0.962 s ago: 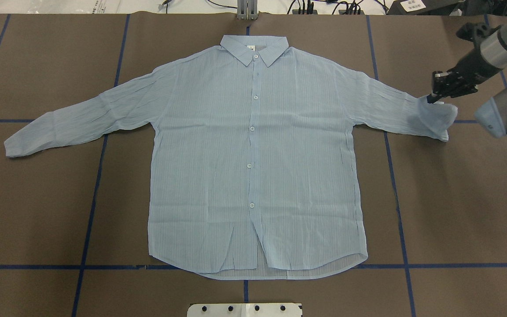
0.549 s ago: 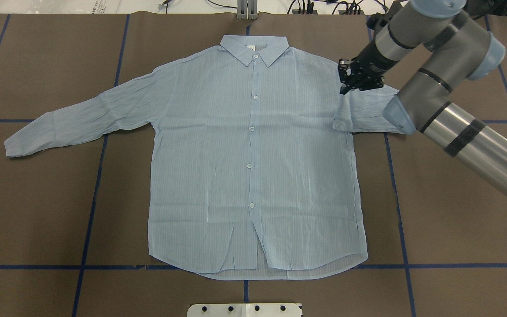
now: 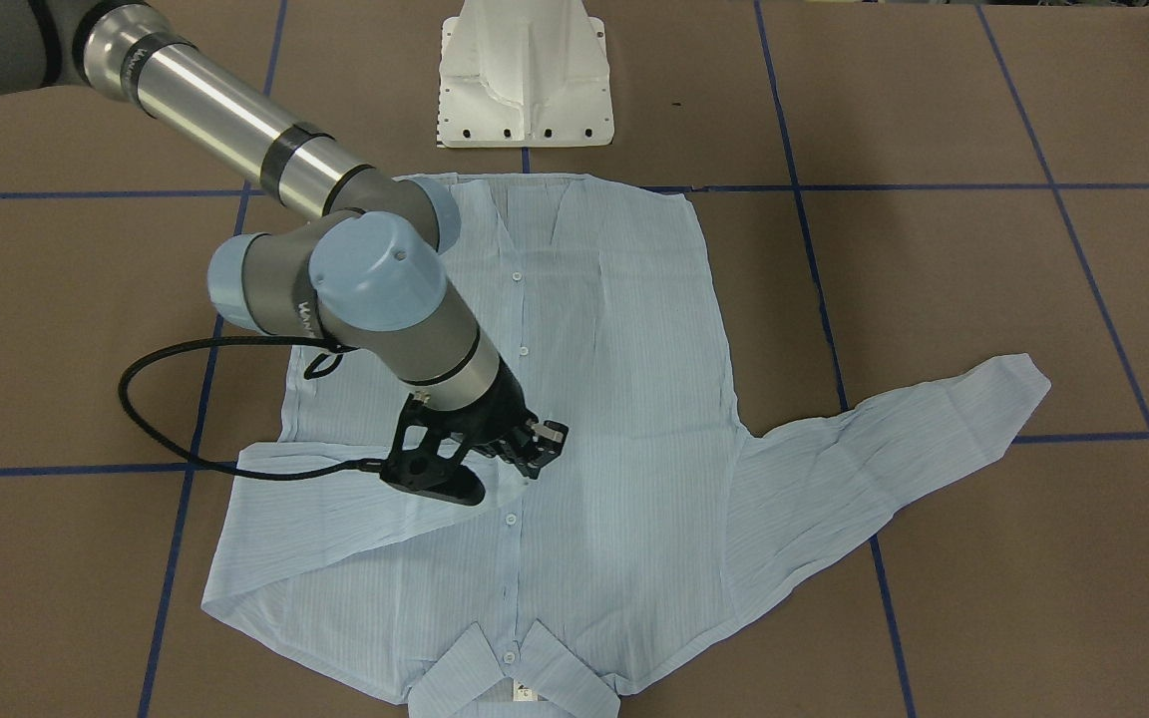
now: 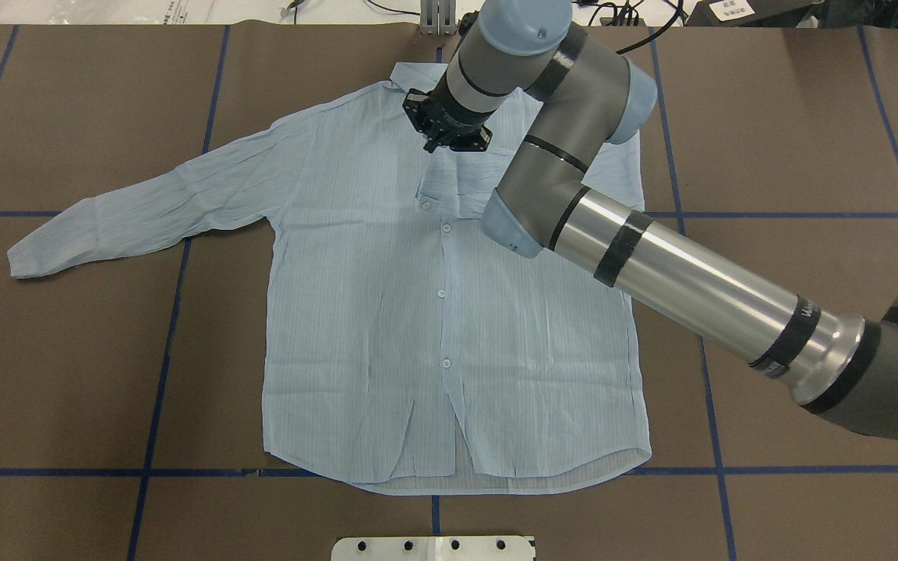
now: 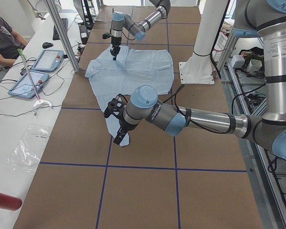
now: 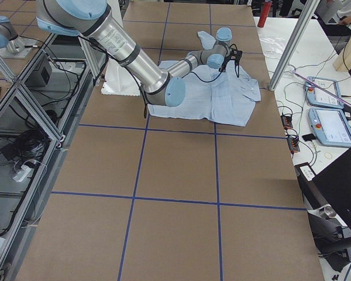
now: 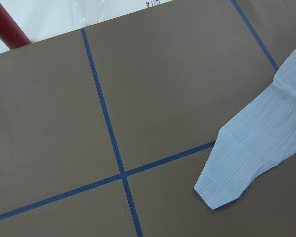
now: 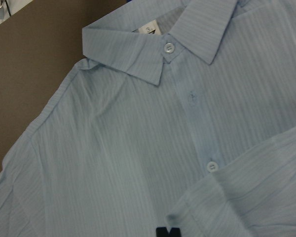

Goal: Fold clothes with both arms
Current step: 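Carry the sleeve cuff with the right gripper across toward the collar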

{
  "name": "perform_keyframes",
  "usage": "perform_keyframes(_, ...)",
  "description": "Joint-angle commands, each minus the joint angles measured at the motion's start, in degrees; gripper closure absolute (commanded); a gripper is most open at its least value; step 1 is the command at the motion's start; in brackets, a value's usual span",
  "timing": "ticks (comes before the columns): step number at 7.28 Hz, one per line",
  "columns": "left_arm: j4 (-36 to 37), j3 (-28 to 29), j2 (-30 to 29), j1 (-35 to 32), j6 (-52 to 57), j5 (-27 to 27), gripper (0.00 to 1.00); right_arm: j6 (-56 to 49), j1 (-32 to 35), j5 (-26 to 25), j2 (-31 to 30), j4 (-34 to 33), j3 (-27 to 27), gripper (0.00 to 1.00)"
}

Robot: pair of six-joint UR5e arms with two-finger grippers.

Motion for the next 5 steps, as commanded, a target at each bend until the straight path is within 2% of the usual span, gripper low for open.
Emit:
perform_keyframes(1,0.0,0.0,0.1,0.0,0.0,-0.2,0.00,1.7,-2.2,-4.2,3.3,1.5,-2.9,1.00)
perform_keyframes(3,-0.1,-0.1,0.2,0.0,0.0,-0.2,0.00,1.7,-3.5,-6.7,4.5,1.5,-4.6,1.00)
perform_keyframes(4,0.1,0.5,0.0,0.5,0.5,-0.2,0.00,2.1,-3.7,-7.5,4.6,1.5,-4.9,0.01)
perform_keyframes(5,-0.3,0.9,-0.1,2.4,-0.1,-1.8,0.00,2.2,-3.8,-8.1,4.6,1.5,-5.1,0.00)
